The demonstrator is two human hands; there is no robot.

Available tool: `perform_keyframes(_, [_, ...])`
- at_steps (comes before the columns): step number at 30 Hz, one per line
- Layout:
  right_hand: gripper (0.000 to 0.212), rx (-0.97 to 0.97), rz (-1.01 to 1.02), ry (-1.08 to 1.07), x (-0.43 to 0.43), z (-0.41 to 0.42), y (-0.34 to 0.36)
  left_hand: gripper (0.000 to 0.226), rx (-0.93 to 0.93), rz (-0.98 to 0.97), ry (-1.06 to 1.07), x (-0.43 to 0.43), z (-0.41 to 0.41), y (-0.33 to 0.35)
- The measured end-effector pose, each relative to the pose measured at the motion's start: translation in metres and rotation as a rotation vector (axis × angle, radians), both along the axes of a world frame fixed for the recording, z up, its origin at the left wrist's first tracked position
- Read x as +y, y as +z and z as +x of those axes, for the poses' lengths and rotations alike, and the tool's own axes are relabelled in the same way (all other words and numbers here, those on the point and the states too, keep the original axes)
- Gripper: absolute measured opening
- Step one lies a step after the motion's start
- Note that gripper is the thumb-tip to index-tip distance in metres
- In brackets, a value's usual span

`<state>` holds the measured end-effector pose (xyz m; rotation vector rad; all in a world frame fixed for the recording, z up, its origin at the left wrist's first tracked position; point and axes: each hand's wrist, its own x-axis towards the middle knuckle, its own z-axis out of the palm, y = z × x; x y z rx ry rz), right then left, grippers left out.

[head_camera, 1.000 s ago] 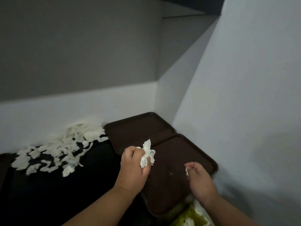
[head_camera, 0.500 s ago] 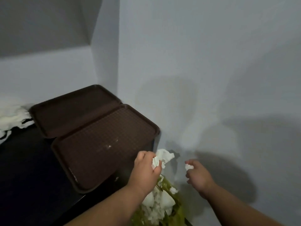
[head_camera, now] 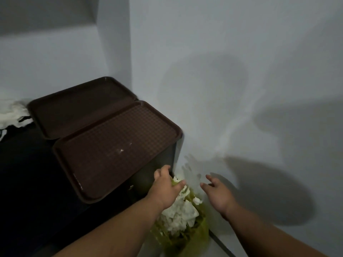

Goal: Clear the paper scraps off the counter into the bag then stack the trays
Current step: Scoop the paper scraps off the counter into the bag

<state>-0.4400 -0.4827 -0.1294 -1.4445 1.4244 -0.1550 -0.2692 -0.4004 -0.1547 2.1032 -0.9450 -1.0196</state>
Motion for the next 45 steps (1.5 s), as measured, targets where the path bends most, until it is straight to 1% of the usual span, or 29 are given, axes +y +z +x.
perform_keyframes(3, [0.038, -0.022, -0.082, 0.008, -0.004, 0.006, 0.012, 0.052, 0.025, -0.028, 0.015, 0.01, 0.008, 0.01])
perform_keyframes(5, [0.029, -0.075, -0.144, -0.023, -0.009, 0.015, 0.023, 0.031, -0.004, -0.075, -0.004, 0.019, 0.013, 0.023])
perform_keyframes(6, [0.024, -0.105, -0.17, -0.019, -0.009, 0.023, 0.03, 0.024, -0.024, -0.11, 0.012, 0.027, 0.017, 0.03])
perform_keyframes(8, [0.02, -0.161, -0.204, 0.031, -0.006, 0.043, 0.048, 0.018, -0.061, -0.194, 0.073, 0.045, 0.029, 0.046])
perform_keyframes(10, [0.02, -0.208, -0.24, 0.108, 0.0, 0.068, 0.067, 0.016, -0.09, -0.264, 0.145, 0.063, 0.047, 0.063])
perform_keyframes(13, [0.024, -0.244, -0.273, 0.225, 0.015, 0.111, 0.087, 0.017, -0.1, -0.338, 0.305, 0.097, 0.081, 0.089])
perform_keyframes(15, [0.024, -0.258, -0.282, 0.292, 0.032, 0.139, 0.092, 0.021, -0.112, -0.345, 0.413, 0.129, 0.104, 0.101])
perform_keyframes(17, [0.029, -0.275, -0.286, 0.366, 0.055, 0.168, 0.092, 0.026, -0.134, -0.325, 0.513, 0.169, 0.128, 0.104])
perform_keyframes(20, [0.045, -0.291, -0.281, 0.484, 0.091, 0.207, 0.096, 0.03, -0.207, -0.274, 0.643, 0.23, 0.161, 0.1])
perform_keyframes(22, [0.053, -0.309, -0.255, 0.537, 0.116, 0.233, 0.097, 0.033, -0.255, -0.218, 0.727, 0.268, 0.182, 0.096])
perform_keyframes(25, [0.065, -0.317, -0.27, 0.598, 0.149, 0.272, 0.094, 0.042, -0.284, -0.142, 0.844, 0.322, 0.205, 0.085])
perform_keyframes(29, [0.076, -0.269, -0.243, 0.667, 0.196, 0.312, 0.089, 0.056, -0.27, -0.027, 0.855, 0.385, 0.228, 0.065])
perform_keyframes(33, [0.079, -0.229, -0.219, 0.708, 0.24, 0.342, 0.073, 0.064, -0.278, 0.034, 0.828, 0.425, 0.257, 0.054])
perform_keyframes(36, [0.081, -0.198, -0.22, 0.754, 0.263, 0.364, 0.055, 0.065, -0.298, 0.027, 0.826, 0.431, 0.282, 0.051])
perform_keyframes(41, [0.082, -0.176, -0.251, 0.808, 0.276, 0.417, 0.037, 0.066, -0.317, -0.019, 0.817, 0.417, 0.329, 0.045])
perform_keyframes(45, [0.085, -0.14, -0.275, 0.873, 0.271, 0.471, 0.026, 0.074, -0.355, 0.04, 0.813, 0.404, 0.369, 0.036])
